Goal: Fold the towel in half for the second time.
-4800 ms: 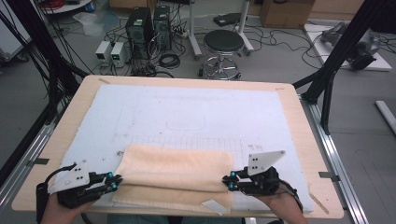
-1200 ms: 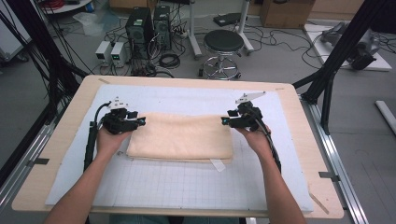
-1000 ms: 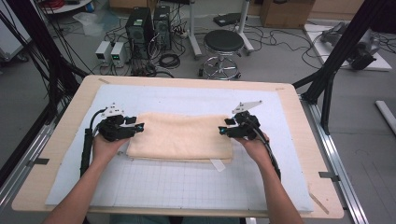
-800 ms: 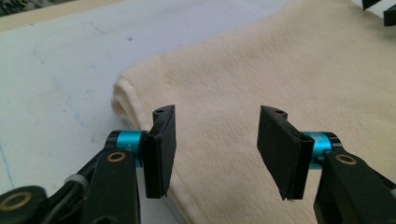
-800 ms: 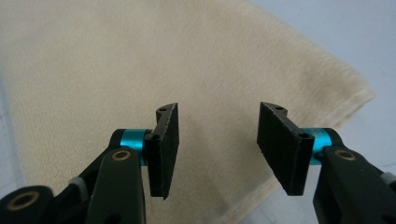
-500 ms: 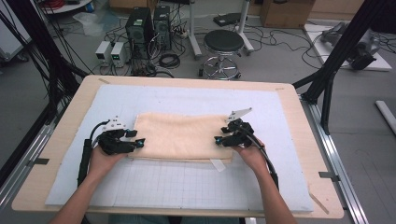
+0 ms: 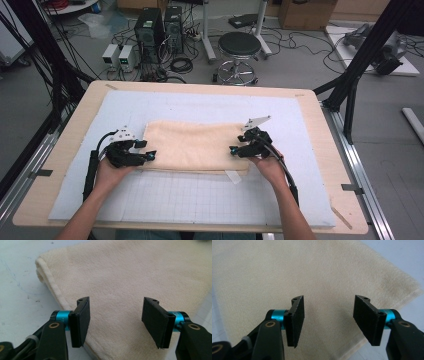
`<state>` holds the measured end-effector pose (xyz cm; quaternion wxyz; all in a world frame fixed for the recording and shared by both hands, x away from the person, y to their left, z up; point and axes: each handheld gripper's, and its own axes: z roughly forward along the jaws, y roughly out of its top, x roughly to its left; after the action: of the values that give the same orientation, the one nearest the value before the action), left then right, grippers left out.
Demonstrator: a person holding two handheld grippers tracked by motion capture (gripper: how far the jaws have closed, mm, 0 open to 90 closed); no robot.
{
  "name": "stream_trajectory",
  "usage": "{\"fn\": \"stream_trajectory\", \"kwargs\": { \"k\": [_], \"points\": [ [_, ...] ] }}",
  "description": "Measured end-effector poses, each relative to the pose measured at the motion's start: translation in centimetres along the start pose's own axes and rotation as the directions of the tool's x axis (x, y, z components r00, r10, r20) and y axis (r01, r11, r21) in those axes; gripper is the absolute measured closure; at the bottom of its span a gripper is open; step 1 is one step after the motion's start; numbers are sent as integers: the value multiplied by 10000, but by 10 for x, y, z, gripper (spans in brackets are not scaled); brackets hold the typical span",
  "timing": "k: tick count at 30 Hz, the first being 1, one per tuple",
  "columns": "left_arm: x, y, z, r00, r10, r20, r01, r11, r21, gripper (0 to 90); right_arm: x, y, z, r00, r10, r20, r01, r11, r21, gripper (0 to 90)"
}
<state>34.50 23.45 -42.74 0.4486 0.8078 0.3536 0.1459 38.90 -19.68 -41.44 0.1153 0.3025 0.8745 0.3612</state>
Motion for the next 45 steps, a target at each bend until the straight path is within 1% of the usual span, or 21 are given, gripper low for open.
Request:
{"fn": "stream_trajectory", "kwargs": {
  "k": [2, 4, 6, 7, 8, 10, 13, 16, 19, 21, 23, 27, 29, 33, 35, 36, 40, 44, 45],
  "points": [
    [-1, 0, -2, 10000, 14, -10, -14, 9999, -100, 364, 2, 1, -3, 10000, 55, 14, -55, 10000, -59, 372],
    [-2, 1, -5, 10000, -53, -3, 53, 9998, -184, 333, 3, 1, -6, 10000, 61, 34, -61, 9999, -119, 345],
    [-3, 1, -8, 10000, -9, -28, 8, 9997, -255, 303, 5, 2, -10, 9999, -32, 131, 36, 9997, -247, 314],
    [-3, 1, -9, 10000, -44, -46, 42, 9996, -291, 293, 5, 3, -11, 9998, -94, 150, 99, 9994, -331, 306],
    [-3, 2, -11, 9999, -86, -65, 84, 9994, -326, 276, 6, 3, -13, 9999, -58, 162, 64, 9993, -372, 300],
    [-4, 2, -12, 9999, -141, 19, 141, 9990, -419, 256, 9, 4, -17, 9995, -146, 287, 161, 9985, -530, 283],
    [-5, 2, -15, 10000, -67, -55, 64, 9990, -447, 236, 10, 5, -22, 9997, 7, 262, 12, 9974, -721, 252],
    [-7, 2, -18, 10000, -51, -84, 46, 9988, -478, 216, 12, 5, -24, 9998, 72, 209, -56, 9970, -776, 219],
    [-9, 3, -21, 10000, 35, -78, -39, 9986, -523, 211, 14, 5, -27, 9998, 131, 158, -120, 9977, -663, 213],
    [-10, 3, -24, 9999, 77, -89, -82, 9984, -558, 208, 15, 6, -28, 9998, 21, 193, -7, 9971, -766, 210],
    [-11, 2, -27, 9999, -3, -112, -5, 9978, -661, 200, 16, 6, -30, 9996, 64, 288, -42, 9972, -748, 200],
    [-11, 1, -33, 9999, -87, -128, 78, 9973, -724, 183, 17, 6, -34, 9996, 93, 254, -72, 9967, -812, 183],
    [-12, 1, -36, 9999, -62, -144, 50, 9971, -762, 181, 18, 6, -36, 9996, 91, 257, -68, 9964, -848, 178],
    [-14, 1, -41, 9998, -116, -162, 101, 9961, -878, 171, 21, 5, -42, 9996, 10, 292, 19, 9951, -984, 172],
    [-14, 1, -43, 9997, -74, -215, 54, 9960, -891, 164, 22, 2, -45, 9994, 43, 336, -1, 9926, -1216, 172],
    [-15, 1, -44, 9997, -117, -204, 98, 9957, -927, 159, 23, 0, -45, 9995, 118, 306, -77, 9914, -1306, 172],
    [-18, 0, -46, 9998, -91, -200, 72, 9958, -915, 148, 22, -11, -46, 9993, 263, 283, -222, 9904, -1368, 164],
    [-20, -1, -51, 9997, -74, -211, 54, 9953, -966, 142, 22, -17, -47, 9988, 410, 254, -373, 9903, -1340, 148],
    [-20, -1, -51, 9998, -86, -202, 65, 9951, -982, 140, 21, -19, -47, 9989, 377, 281, -337, 9908, -1313, 140]
  ]
}}
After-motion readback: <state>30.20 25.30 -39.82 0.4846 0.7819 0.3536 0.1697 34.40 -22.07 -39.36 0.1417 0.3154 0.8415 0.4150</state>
